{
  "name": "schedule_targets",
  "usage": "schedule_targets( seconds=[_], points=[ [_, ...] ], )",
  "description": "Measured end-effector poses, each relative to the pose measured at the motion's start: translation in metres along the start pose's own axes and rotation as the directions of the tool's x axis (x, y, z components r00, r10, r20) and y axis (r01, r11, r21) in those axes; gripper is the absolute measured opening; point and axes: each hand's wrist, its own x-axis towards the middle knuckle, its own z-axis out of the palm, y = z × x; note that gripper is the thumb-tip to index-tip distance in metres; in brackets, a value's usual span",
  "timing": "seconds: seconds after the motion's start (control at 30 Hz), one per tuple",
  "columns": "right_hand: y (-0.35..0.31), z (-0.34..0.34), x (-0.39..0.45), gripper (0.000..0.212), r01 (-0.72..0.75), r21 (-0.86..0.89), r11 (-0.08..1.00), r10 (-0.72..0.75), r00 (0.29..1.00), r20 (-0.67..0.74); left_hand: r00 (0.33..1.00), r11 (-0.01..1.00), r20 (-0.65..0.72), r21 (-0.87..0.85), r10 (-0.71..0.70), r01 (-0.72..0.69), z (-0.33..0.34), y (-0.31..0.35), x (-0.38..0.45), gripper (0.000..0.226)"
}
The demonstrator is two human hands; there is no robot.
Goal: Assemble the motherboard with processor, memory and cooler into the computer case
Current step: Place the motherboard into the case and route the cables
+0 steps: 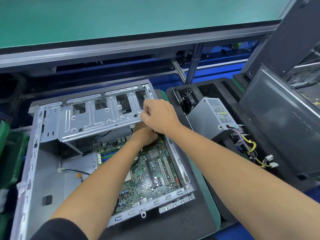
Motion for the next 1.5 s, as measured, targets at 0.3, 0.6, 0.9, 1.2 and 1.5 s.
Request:
schedule_targets(
  seconds=[0.3,0.6,0.9,1.2,1.5],
  points=[
    [0.0006,0.0011,0.0,0.011,0.001,0.003,1.0,-0.001,1.0,-0.007,0.995,0.996,-0.057,-0.003,0.084,-0.085,0.0073,-0.0021,0.002,0.02],
    [0.001,0.0023,0.0009,0.011,-0.004,0.001,1.0,0.004,1.0,-0.005,0.987,0.994,-0.114,0.021,0.11,-0.108,0.0064,-0.0033,0.0041,0.014],
    [0.0016,0.0029,0.0016,0.012,0.0,0.0,1.0,0.0,1.0,-0.014,0.991,0.994,-0.077,-0.005,0.108,-0.108,0.0071,-0.0074,0.0049,0.016],
    [0.0008,0.0024,0.0012,0.012,-0.003,-0.007,1.0,0.002,1.0,-0.014,0.987,0.988,-0.062,0.046,0.149,-0.146,0.0065,-0.0033,0.003,0.018],
    [-0.0014,0.001,-0.0003,0.012,0.001,-0.007,1.0,-0.001,1.0,-0.015,0.977,0.99,-0.161,-0.004,0.141,-0.143,0.0102,-0.0059,0.0022,0.017]
  ],
)
